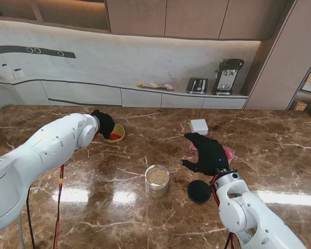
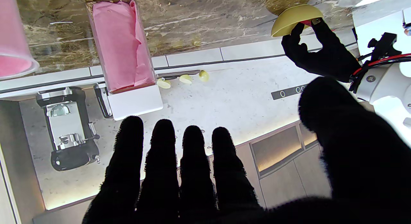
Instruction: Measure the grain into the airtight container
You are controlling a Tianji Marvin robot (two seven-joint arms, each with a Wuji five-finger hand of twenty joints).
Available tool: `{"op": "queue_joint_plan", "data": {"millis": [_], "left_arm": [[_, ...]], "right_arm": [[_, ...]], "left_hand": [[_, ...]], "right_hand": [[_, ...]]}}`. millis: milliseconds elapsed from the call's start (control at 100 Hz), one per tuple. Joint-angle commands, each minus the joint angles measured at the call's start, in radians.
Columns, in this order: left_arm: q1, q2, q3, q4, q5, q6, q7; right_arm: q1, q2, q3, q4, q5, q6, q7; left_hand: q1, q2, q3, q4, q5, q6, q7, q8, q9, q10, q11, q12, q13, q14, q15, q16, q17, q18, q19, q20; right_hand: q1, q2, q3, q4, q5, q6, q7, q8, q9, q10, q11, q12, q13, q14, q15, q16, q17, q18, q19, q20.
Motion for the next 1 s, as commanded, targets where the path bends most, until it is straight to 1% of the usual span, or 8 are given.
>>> {"op": "queue_joint_plan", "data": {"millis": [0,170,400,560,610,800,900,990], "left_arm": [[-0.008,-0.006,0.002,0.006,0.001,0.002,-0.001],[-0.004,-0.003,0.001,0.0,0.005,0.009,0.001],[0.002,-0.002,-0.001,-0.007,0.005,0.019,-0.001],[0.003,0.001,-0.001,-0.011,0.008,0.019,-0.002],[0.004,0.001,-0.002,-0.012,0.008,0.019,-0.002],[0.006,0.007,-0.006,-0.026,0.007,0.031,-0.02],[0.008,0.008,-0.009,-0.028,0.007,0.035,-0.019],[0.011,0.007,-0.014,-0.027,0.007,0.04,-0.012]], "right_arm": [[-0.006,-0.003,0.002,0.007,0.005,0.002,0.009],[-0.006,-0.004,0.002,0.009,0.005,0.002,0.006],[-0.006,-0.004,0.003,0.009,0.006,0.002,0.005],[-0.008,-0.004,0.004,0.009,0.006,0.002,0.003],[-0.007,-0.004,0.004,0.01,0.006,0.002,0.002],[-0.007,-0.004,0.004,0.009,0.007,0.0,0.005],[-0.007,-0.004,0.004,0.009,0.008,0.001,0.005],[-0.007,-0.004,0.004,0.009,0.008,0.001,0.006]], "left_hand": [[0.052,-0.021,-0.031,-0.02,0.043,-0.017,0.054,0.012,0.026,0.001,0.018,0.001,0.029,0.014,0.034,-0.007,0.007,-0.002,0.04,-0.006],[0.058,-0.017,-0.034,-0.017,0.047,-0.042,0.124,0.051,0.036,0.0,0.021,0.004,0.039,0.016,0.037,-0.007,0.007,0.012,0.06,0.005],[0.081,0.034,-0.026,-0.01,0.065,-0.066,0.183,0.095,0.051,-0.001,0.023,0.005,0.051,0.017,0.04,-0.004,0.005,0.021,0.071,0.016],[0.108,0.064,-0.043,-0.011,0.043,-0.053,0.202,0.152,0.053,0.0,0.024,0.006,0.053,0.019,0.04,-0.002,-0.007,0.029,0.055,0.014],[0.118,0.079,-0.06,-0.014,0.028,-0.038,0.183,0.21,0.05,0.002,0.025,0.006,0.052,0.02,0.041,0.001,-0.01,0.033,0.045,0.013],[0.159,0.152,-0.136,-0.017,-0.035,-0.007,0.151,0.336,0.026,0.02,0.027,0.008,0.033,0.022,0.036,-0.001,-0.028,0.036,0.018,0.012],[0.192,0.181,-0.185,-0.012,-0.048,-0.008,0.136,0.37,0.027,0.021,0.029,0.007,0.035,0.022,0.037,-0.001,-0.031,0.035,0.011,0.013],[0.205,0.195,-0.193,-0.012,-0.047,-0.006,0.137,0.378,0.038,0.012,0.034,0.008,0.042,0.023,0.042,0.001,-0.032,0.037,0.01,0.014]], "right_hand": [[-0.031,0.015,0.028,0.016,0.018,-0.016,-0.008,-0.014,-0.01,0.002,-0.016,-0.015,-0.006,0.003,-0.006,-0.011,0.002,0.007,0.007,0.003],[-0.031,0.017,0.031,0.016,0.018,-0.017,-0.008,-0.014,-0.01,0.002,-0.016,-0.015,-0.004,0.005,-0.005,-0.011,0.004,0.008,0.009,0.004],[-0.034,0.02,0.039,0.016,0.018,-0.018,-0.009,-0.014,-0.009,0.004,-0.015,-0.014,-0.003,0.004,-0.005,-0.01,0.005,0.008,0.01,0.005],[-0.034,0.019,0.042,0.015,0.018,-0.018,-0.009,-0.014,-0.009,0.003,-0.015,-0.014,-0.002,0.003,-0.004,-0.01,0.005,0.007,0.011,0.006],[-0.035,0.019,0.043,0.015,0.018,-0.018,-0.009,-0.014,-0.009,0.002,-0.015,-0.015,-0.001,0.005,-0.004,-0.01,0.005,0.007,0.011,0.006],[-0.037,0.021,0.046,0.014,0.018,-0.019,-0.009,-0.015,-0.009,0.003,-0.015,-0.015,-0.001,0.004,-0.004,-0.009,0.006,0.006,0.011,0.006],[-0.036,0.021,0.049,0.014,0.018,-0.018,-0.009,-0.015,-0.009,0.004,-0.014,-0.015,-0.001,0.004,-0.003,-0.009,0.007,0.006,0.011,0.006],[-0.037,0.022,0.05,0.014,0.019,-0.018,-0.009,-0.015,-0.008,0.003,-0.014,-0.015,-0.001,0.006,-0.004,-0.009,0.006,0.006,0.011,0.006]]}}
